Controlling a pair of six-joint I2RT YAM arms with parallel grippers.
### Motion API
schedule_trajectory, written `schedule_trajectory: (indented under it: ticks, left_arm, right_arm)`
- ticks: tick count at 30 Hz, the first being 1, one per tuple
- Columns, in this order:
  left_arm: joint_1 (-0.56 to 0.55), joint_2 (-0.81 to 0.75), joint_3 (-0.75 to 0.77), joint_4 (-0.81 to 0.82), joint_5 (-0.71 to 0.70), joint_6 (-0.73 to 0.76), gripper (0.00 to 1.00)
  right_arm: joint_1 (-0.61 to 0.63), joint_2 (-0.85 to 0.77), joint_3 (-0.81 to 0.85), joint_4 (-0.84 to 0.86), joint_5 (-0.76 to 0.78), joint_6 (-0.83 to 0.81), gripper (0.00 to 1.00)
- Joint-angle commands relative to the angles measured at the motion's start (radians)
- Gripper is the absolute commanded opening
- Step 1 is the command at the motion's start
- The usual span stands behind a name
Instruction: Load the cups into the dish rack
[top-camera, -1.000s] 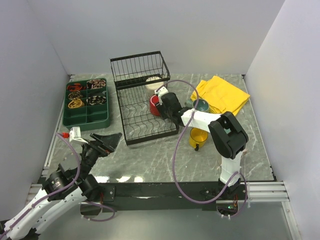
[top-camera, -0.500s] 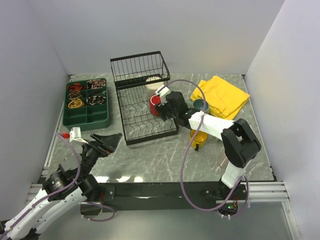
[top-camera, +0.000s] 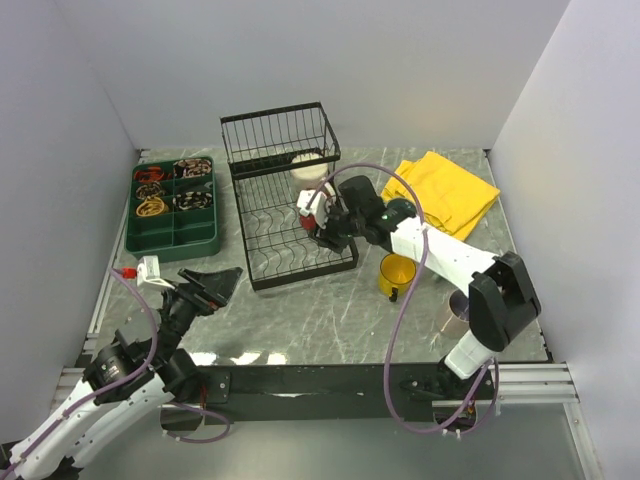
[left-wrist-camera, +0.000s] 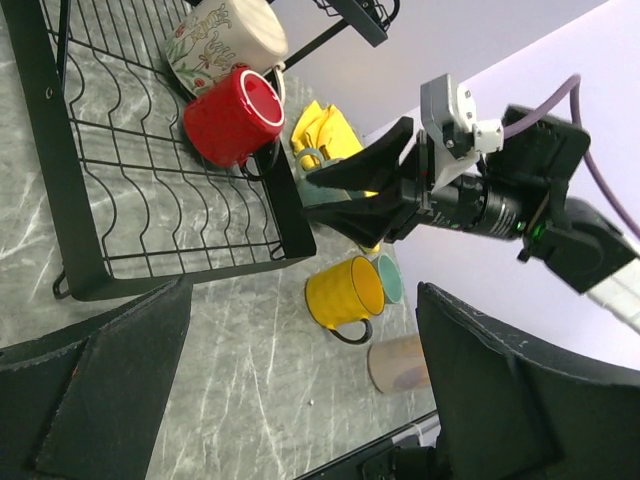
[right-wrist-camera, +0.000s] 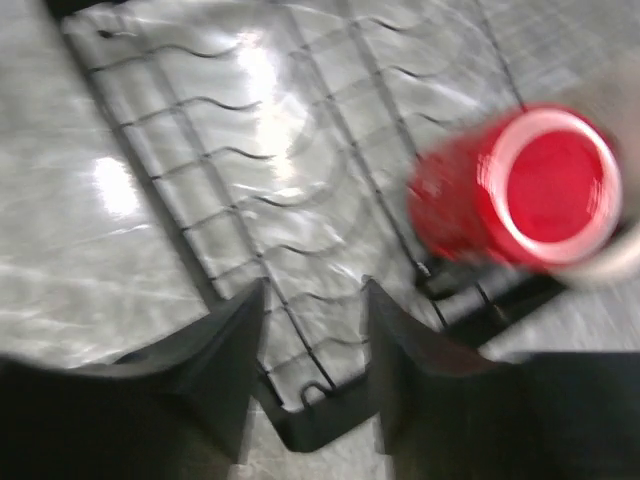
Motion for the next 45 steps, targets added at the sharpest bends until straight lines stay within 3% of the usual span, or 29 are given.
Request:
schedule_trajectory:
  ticks: [1,10,19,45]
  left_arm:
    - [0.0,-0.001,0.015,0.01,-0.011,0.001,1.0]
    - [0.001,-0.038,-0.002,-0.009,-0.01,-0.02,0.99]
    - [0.0,-0.049,-0.008,-0.018,-0.016,-0.022,0.99]
    - [0.0,-0.03,-0.018,0.001,-0.011,-0.028,0.99]
  right_arm:
    - [0.011,0.116,0.168,-0.202,-0.206,-0.14,0.4]
    - [0.03,0.279,0.299,-0.116,0.072,-0.026,0.26]
    - [0.03,0.374,0.368,-0.113,0.256,-0.017,0.24]
    - [-0.003,0.491,0.492,-0.059,0.434,0.032,0.27]
